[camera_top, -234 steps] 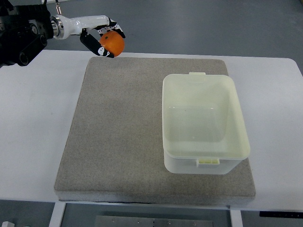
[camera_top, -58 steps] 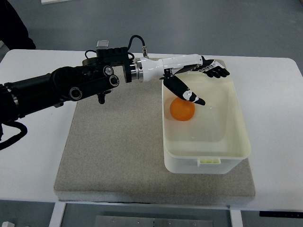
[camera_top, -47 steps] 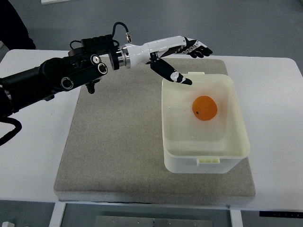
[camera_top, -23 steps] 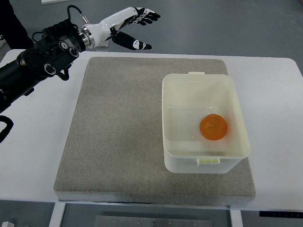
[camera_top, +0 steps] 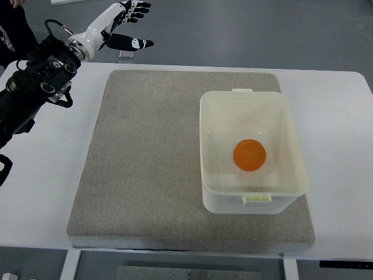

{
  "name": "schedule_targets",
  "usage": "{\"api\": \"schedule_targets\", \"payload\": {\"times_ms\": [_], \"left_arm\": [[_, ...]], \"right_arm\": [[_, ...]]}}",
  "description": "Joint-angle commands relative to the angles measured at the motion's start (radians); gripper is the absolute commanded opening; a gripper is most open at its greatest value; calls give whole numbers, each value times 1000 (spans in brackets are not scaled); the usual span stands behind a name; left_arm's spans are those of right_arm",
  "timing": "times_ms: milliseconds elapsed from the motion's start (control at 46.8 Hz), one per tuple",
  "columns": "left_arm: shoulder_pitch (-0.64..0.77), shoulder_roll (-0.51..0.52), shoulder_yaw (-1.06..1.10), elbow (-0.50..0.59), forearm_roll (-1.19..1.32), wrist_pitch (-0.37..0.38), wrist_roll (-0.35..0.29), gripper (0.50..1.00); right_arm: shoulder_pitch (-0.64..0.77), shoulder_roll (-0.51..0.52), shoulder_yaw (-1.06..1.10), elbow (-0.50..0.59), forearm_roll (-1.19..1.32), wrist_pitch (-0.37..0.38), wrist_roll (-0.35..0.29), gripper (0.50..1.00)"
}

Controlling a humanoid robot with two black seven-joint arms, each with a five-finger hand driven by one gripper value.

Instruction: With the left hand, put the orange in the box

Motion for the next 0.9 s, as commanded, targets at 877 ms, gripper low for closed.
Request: {"api": "schedule_targets", "payload": {"times_ms": [877], "left_arm": [[152,-34,-435,38,-732,-323,200,924]], "right_arm": [[0,0,1,0,0,0,0,932]]}}
